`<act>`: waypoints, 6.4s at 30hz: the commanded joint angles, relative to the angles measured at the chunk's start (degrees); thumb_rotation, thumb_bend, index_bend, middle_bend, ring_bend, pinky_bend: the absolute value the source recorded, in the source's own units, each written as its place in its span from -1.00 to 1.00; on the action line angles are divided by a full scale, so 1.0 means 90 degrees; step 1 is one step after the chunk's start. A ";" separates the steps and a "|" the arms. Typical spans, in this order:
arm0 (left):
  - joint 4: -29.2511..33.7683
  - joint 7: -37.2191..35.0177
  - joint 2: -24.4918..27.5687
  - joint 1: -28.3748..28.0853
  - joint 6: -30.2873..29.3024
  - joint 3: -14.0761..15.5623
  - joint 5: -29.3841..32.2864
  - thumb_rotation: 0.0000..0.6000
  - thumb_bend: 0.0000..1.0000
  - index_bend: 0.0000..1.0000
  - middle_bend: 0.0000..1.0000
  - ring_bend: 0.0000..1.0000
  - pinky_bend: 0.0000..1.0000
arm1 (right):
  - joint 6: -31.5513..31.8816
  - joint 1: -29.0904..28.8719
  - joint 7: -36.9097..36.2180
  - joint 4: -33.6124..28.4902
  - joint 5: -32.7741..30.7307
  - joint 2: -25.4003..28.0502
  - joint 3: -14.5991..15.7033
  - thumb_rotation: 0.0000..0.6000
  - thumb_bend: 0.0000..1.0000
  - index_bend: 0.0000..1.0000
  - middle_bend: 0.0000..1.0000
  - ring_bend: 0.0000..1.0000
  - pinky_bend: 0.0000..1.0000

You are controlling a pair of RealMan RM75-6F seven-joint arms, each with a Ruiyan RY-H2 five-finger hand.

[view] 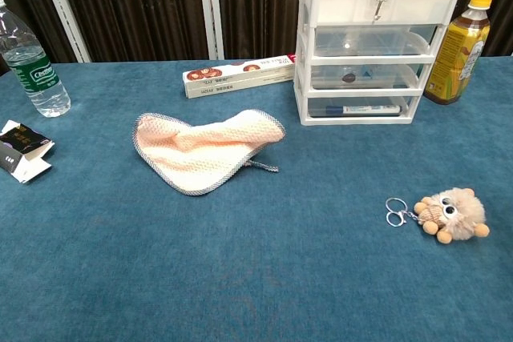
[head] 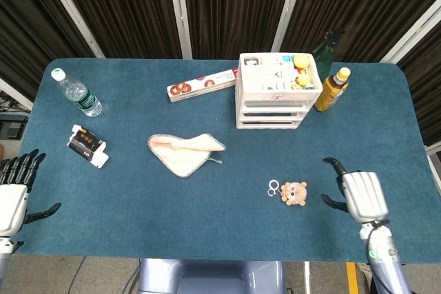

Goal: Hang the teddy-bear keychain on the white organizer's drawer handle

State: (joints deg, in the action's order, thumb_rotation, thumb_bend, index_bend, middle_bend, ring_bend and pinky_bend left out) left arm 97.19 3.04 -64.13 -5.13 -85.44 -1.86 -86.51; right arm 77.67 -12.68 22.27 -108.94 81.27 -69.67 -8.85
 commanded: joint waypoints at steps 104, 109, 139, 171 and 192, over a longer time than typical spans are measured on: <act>0.0076 -0.0174 0.0029 -0.0087 0.0182 0.0005 0.0060 1.00 -0.90 -1.00 -1.00 -1.00 -1.00 | -0.0547 -0.1675 0.2010 0.2329 -0.2577 -0.3559 -0.0150 1.00 -0.24 0.19 1.00 1.00 0.84; 0.0076 -0.0176 0.0028 -0.0088 0.0185 0.0002 0.0069 1.00 -0.90 -1.00 -1.00 -1.00 -1.00 | -0.0494 -0.1711 0.2017 0.2095 -0.2650 -0.3401 -0.0334 1.00 -0.24 0.20 1.00 1.00 0.84; 0.0038 -0.0114 -0.0021 -0.0097 0.0147 -0.0033 0.0083 1.00 -0.90 -1.00 -1.00 -1.00 -1.00 | -0.0021 -0.2377 0.2049 0.1876 -0.2814 -0.2876 -0.1685 1.00 -0.23 0.22 1.00 1.00 0.84; 0.0082 -0.0123 -0.0017 -0.0121 0.0213 -0.0061 0.0179 1.00 -0.90 -1.00 -1.00 -1.00 -1.00 | -0.0057 -0.3419 0.1976 0.2355 -0.3422 -0.2631 -0.2488 1.00 -0.23 0.22 1.00 1.00 0.84; 0.0156 -0.0046 -0.0034 -0.0160 0.0348 -0.0059 0.0302 1.00 -0.90 -1.00 -1.00 -1.00 -1.00 | -0.0241 -0.4012 0.1735 0.2933 -0.3666 -0.2621 -0.2658 1.00 -0.23 0.22 1.00 1.00 0.84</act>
State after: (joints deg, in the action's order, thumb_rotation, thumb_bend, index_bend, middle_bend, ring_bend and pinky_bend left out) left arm 98.58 2.62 -64.44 -6.57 -82.34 -2.40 -83.82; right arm 75.54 -48.67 38.00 -82.70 48.39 -93.31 -32.70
